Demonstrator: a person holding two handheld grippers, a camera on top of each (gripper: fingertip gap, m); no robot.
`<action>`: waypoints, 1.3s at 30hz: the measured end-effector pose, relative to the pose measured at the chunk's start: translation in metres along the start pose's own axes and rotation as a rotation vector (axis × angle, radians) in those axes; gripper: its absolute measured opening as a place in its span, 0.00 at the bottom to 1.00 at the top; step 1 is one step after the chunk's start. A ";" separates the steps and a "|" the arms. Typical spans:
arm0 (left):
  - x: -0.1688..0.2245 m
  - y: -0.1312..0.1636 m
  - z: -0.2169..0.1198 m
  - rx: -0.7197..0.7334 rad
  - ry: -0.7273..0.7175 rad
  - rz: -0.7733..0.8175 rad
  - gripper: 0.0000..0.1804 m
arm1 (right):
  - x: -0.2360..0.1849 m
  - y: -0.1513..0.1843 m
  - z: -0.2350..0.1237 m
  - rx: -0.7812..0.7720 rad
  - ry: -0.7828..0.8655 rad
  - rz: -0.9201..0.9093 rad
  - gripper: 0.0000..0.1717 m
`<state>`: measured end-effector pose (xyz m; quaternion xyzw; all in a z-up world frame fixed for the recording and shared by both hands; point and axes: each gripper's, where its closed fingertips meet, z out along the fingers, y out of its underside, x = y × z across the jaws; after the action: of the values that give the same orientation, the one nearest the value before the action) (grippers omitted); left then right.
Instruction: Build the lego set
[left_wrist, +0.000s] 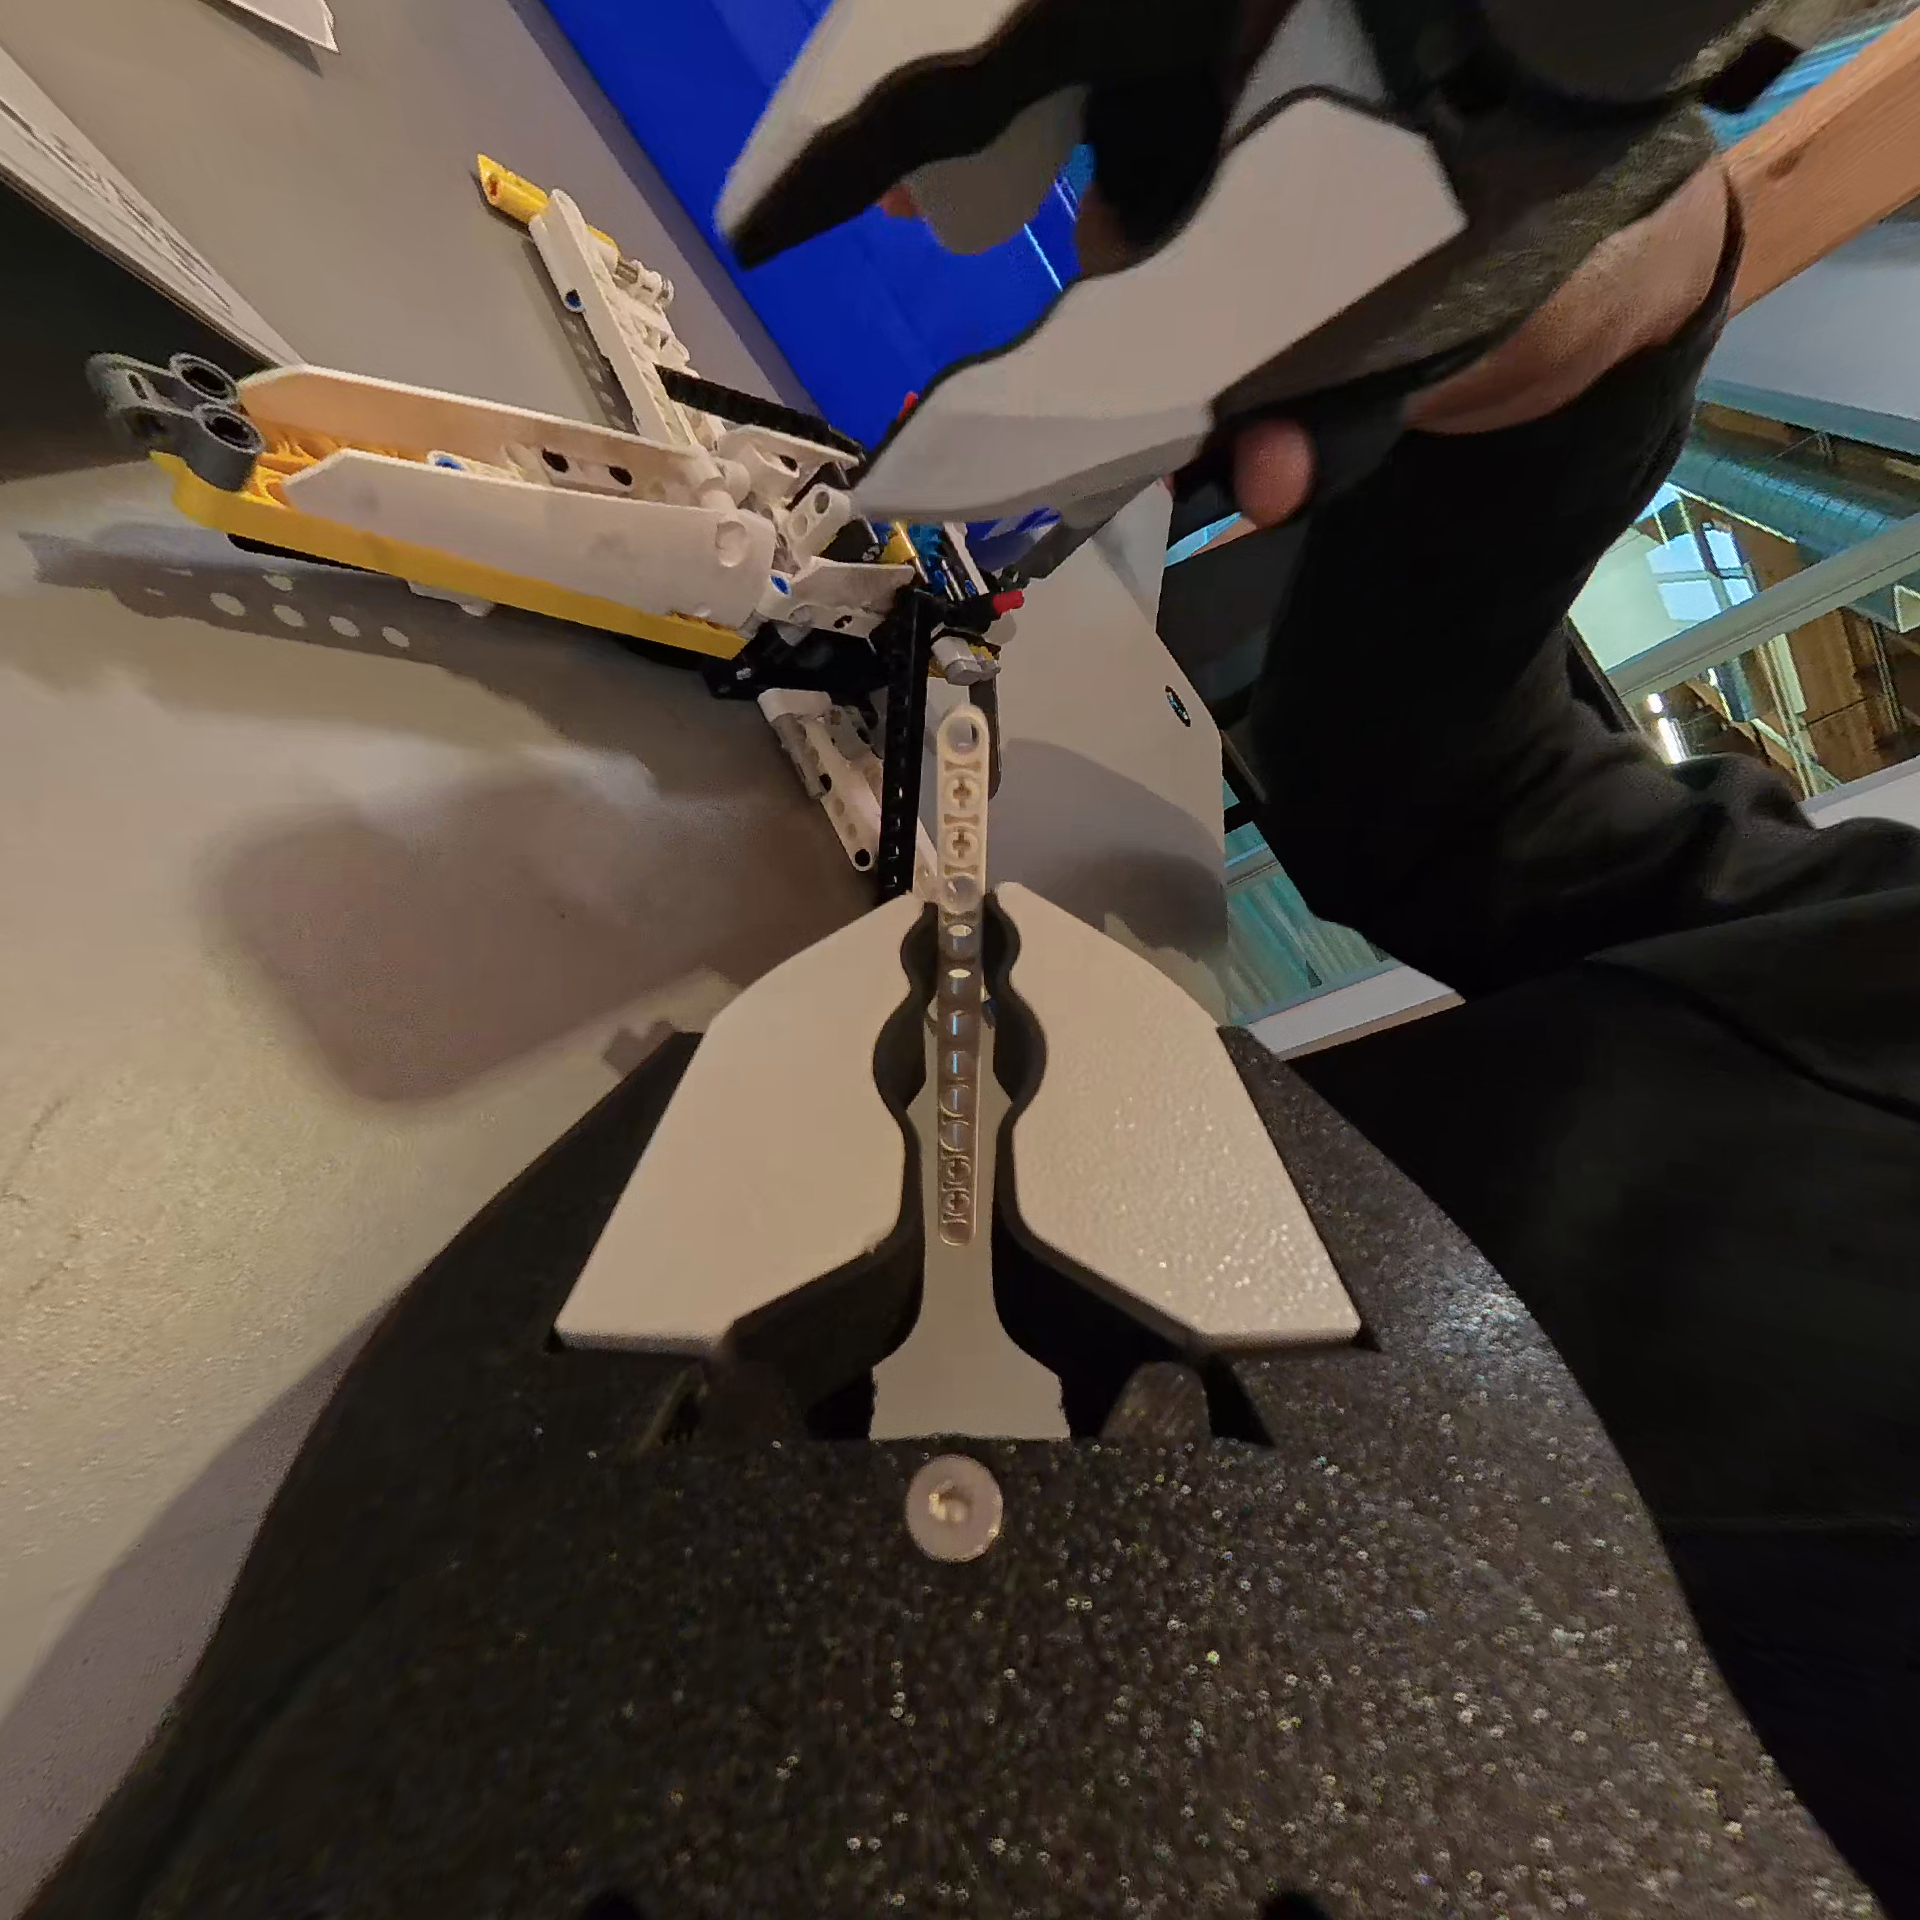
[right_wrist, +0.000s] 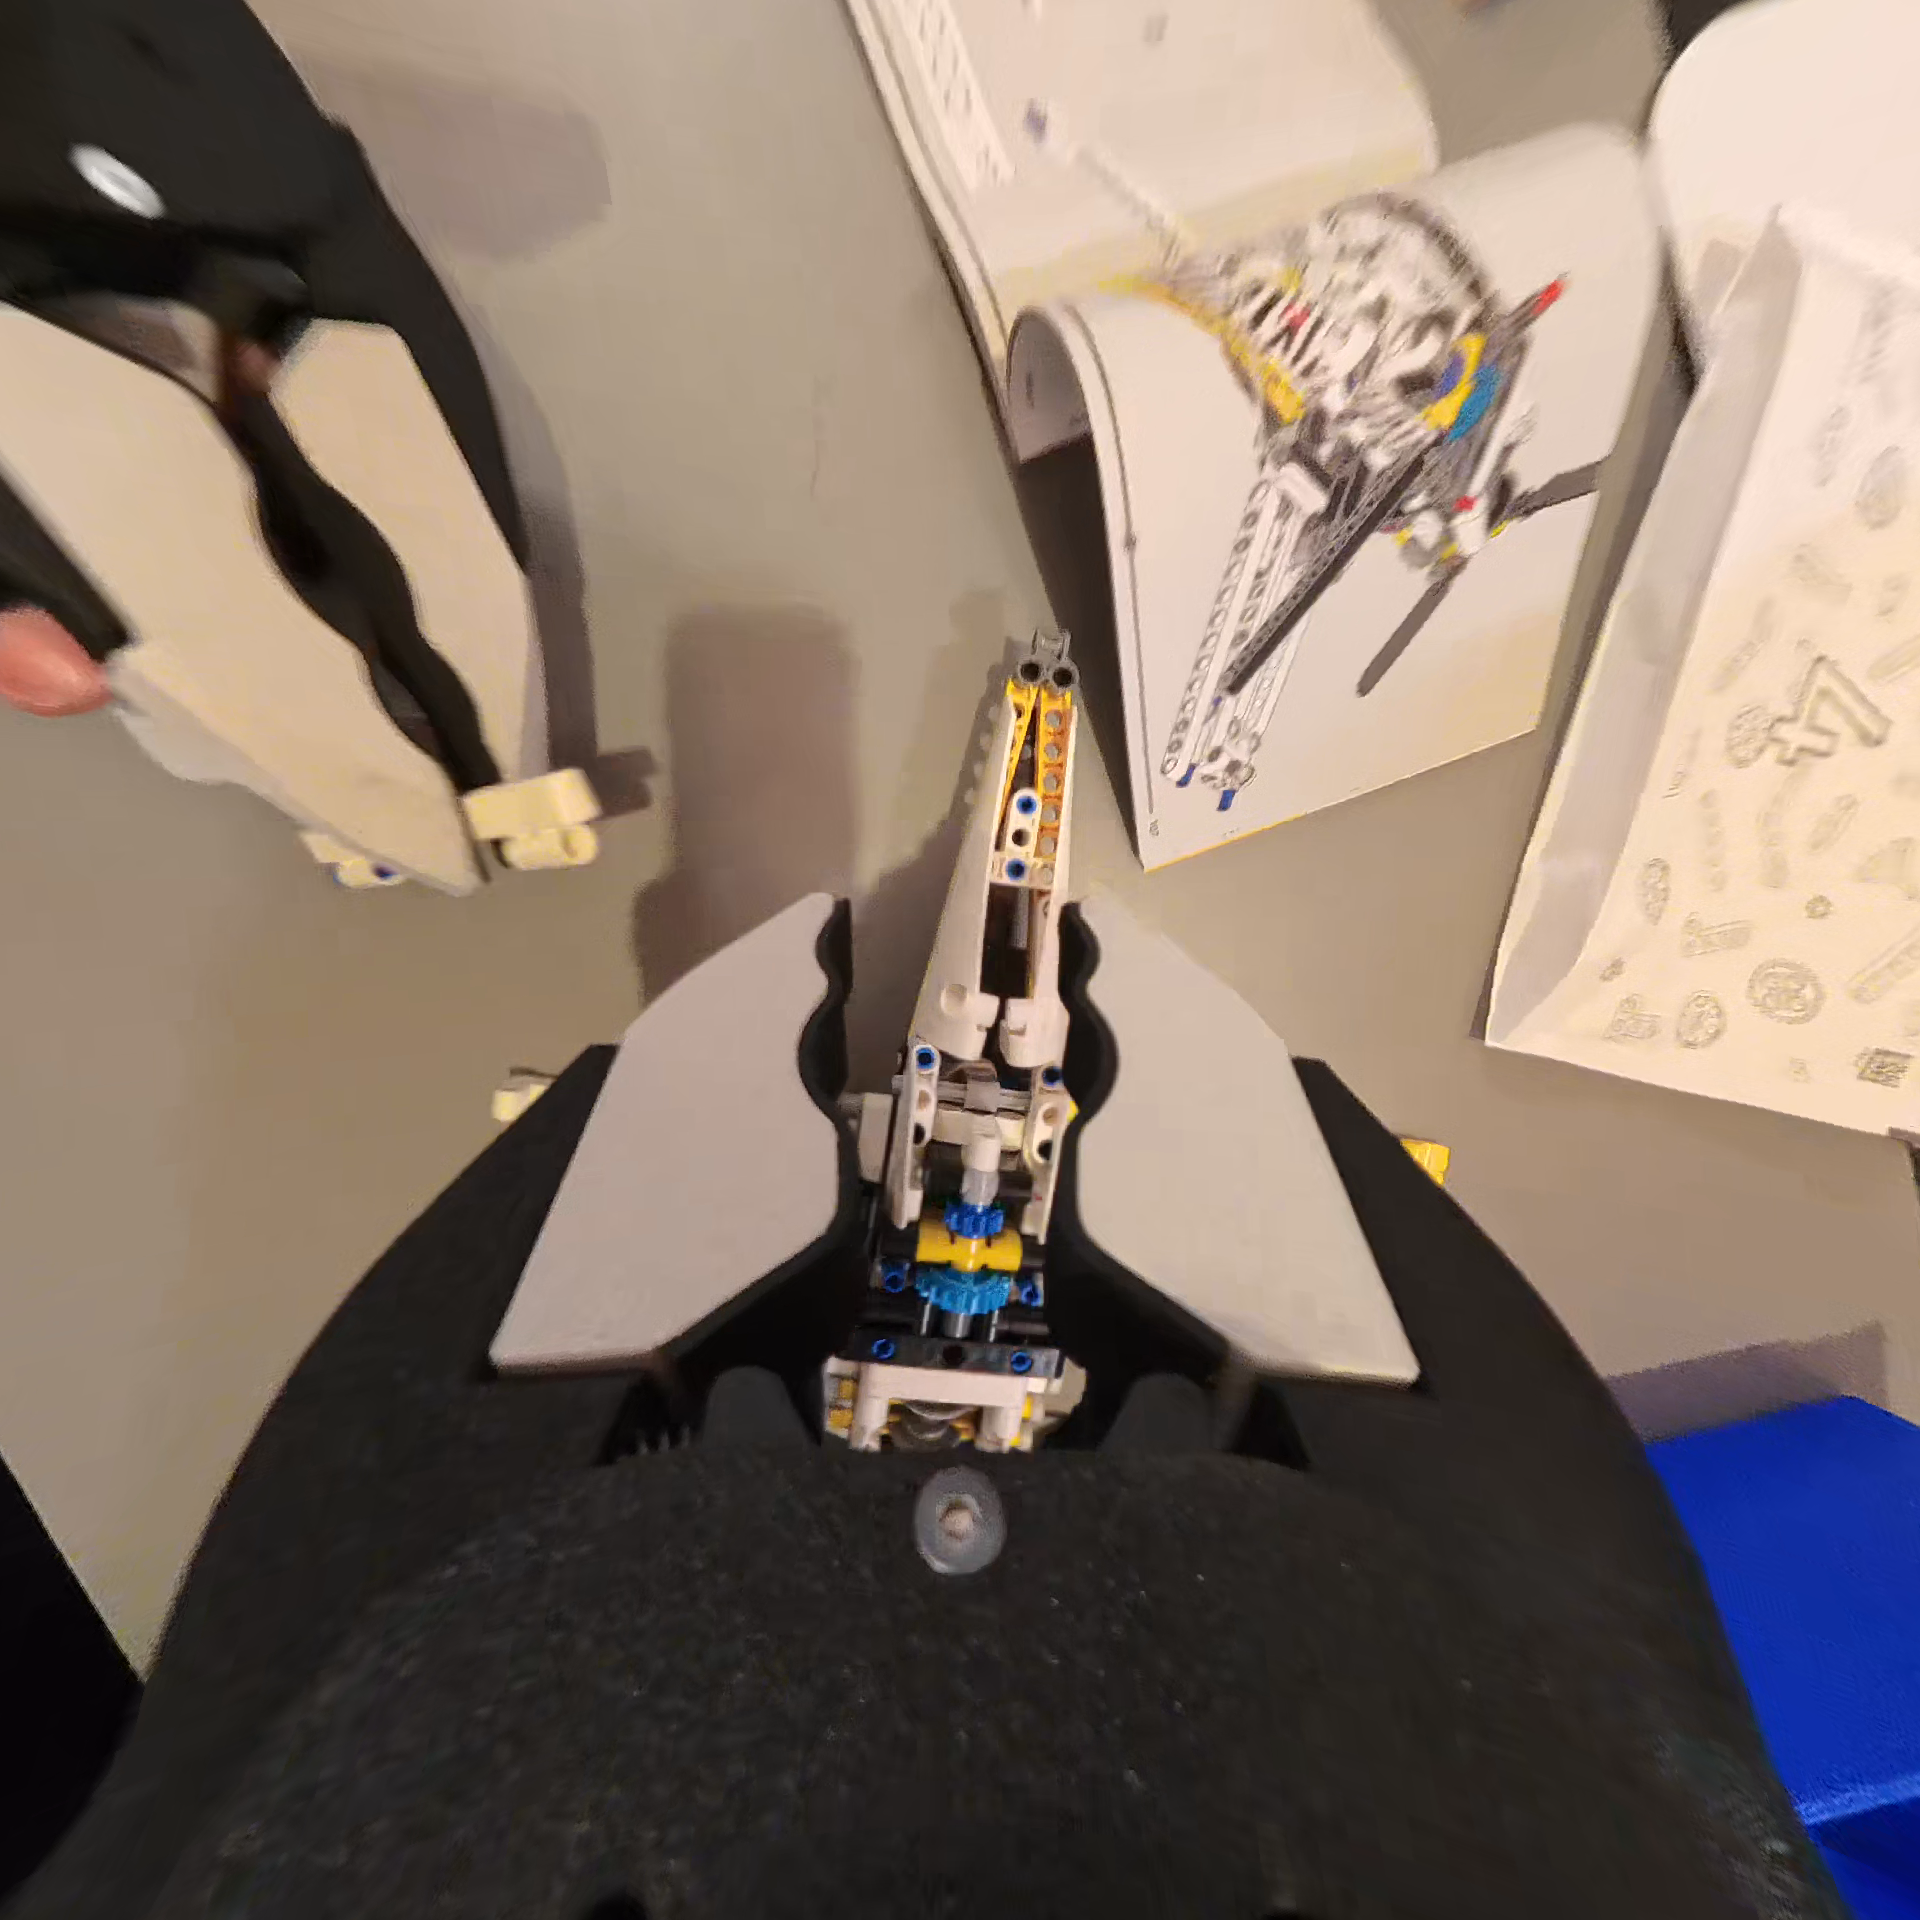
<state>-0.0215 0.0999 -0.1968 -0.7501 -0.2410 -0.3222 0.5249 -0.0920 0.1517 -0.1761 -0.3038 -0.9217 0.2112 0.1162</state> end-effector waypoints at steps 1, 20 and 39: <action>0.000 0.001 0.001 -0.006 -0.004 0.001 0.04 | 0.002 0.005 0.009 -0.056 -0.009 -0.007 0.24; -0.001 0.008 0.003 -0.048 -0.053 0.013 0.04 | 0.001 0.049 0.054 -0.353 -0.161 0.008 0.22; 0.001 0.032 0.043 -0.198 -0.009 -0.113 0.04 | -0.027 -0.002 -0.010 0.118 0.025 -0.109 0.21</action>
<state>0.0110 0.1301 -0.2269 -0.7849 -0.2522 -0.3703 0.4280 -0.0681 0.1366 -0.1682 -0.2483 -0.9215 0.2545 0.1565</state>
